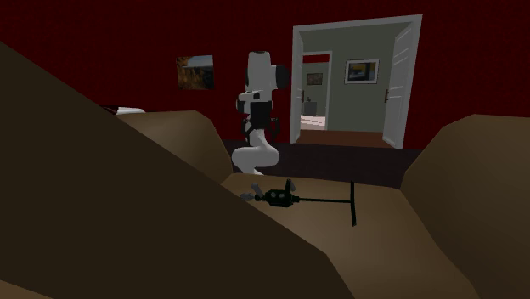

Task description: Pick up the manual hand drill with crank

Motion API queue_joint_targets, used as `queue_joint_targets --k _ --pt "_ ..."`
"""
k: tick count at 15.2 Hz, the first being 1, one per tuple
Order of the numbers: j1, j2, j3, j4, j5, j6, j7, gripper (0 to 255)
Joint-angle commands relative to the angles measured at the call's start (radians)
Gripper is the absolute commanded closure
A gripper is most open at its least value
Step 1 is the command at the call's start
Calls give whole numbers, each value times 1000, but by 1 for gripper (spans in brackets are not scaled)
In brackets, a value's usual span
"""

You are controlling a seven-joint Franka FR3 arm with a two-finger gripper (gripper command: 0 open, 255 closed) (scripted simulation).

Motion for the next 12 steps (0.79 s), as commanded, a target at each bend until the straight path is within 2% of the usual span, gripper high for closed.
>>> queue_joint_targets --k 1,6,12 --pt "0 0 0 0 0 0 0 0" --pt "58 264 -54 169 -27 9 -202 0" --pt "116 572 -81 414 -38 -29 -432 0"
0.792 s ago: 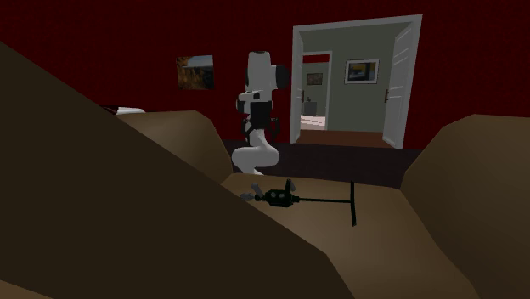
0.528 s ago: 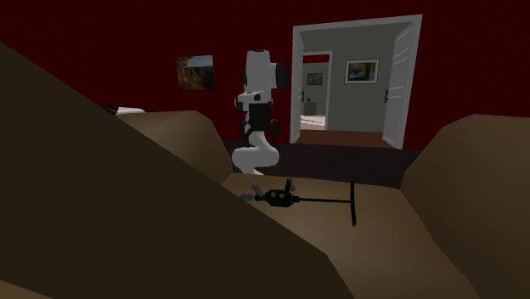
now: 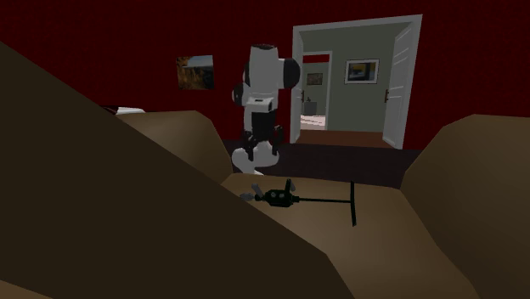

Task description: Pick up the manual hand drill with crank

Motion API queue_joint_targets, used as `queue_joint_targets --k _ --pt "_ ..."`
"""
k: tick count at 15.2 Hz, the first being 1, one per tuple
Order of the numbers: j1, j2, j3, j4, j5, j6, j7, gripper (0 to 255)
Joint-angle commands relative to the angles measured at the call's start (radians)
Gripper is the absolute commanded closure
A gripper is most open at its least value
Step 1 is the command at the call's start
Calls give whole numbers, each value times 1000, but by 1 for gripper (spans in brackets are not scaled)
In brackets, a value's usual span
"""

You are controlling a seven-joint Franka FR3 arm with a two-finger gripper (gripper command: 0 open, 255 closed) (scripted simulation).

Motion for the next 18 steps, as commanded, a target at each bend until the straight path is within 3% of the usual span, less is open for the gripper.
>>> queue_joint_targets --k 1,11,18 --pt "19 113 0 96 0 -18 -74 0" --pt "81 600 57 602 -36 -189 -390 0" --pt "80 585 57 485 -35 -88 -385 0"
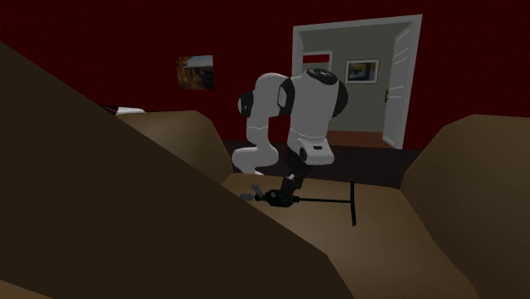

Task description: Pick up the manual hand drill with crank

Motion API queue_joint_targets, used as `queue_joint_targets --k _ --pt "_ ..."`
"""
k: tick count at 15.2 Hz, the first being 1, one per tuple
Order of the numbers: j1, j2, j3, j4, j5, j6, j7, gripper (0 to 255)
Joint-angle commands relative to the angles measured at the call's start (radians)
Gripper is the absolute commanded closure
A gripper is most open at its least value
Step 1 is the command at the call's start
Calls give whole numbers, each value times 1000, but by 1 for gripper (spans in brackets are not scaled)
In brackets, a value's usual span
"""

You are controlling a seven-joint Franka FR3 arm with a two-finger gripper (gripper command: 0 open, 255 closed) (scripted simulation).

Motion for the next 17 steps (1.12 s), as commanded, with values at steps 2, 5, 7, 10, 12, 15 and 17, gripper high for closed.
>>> queue_joint_targets --k 2,5,7,10,12,15,17 --pt "0 -7 0 -34 0 27 1 0" --pt "-1 -5 0 -31 0 27 0 255" --pt "-1 -4 0 -31 0 27 0 255" --pt "-1 -5 0 -32 0 27 0 255" --pt "0 -7 0 -34 0 27 1 255" --pt "0 -2 0 13 0 -15 -1 255" --pt "0 2 0 46 0 -44 -3 255"
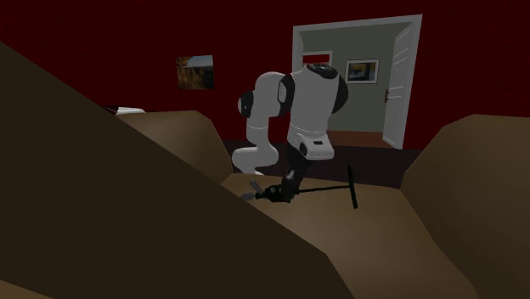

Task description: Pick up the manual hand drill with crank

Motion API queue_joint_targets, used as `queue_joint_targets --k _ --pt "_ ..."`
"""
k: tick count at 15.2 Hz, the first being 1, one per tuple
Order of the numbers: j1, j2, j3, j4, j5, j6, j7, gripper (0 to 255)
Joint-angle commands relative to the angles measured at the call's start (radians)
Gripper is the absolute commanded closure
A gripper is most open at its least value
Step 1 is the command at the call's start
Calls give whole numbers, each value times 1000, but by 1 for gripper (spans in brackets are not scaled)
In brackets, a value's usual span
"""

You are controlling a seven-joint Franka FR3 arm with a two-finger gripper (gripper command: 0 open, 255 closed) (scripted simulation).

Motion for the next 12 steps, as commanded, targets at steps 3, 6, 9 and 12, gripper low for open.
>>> queue_joint_targets --k 3,6,9,12 --pt "1 8 0 67 -1 -59 -3 255" --pt "1 21 0 126 -1 -106 -5 255" --pt "1 37 0 192 -2 -155 -7 255" --pt "2 45 0 219 -2 -174 -8 255"
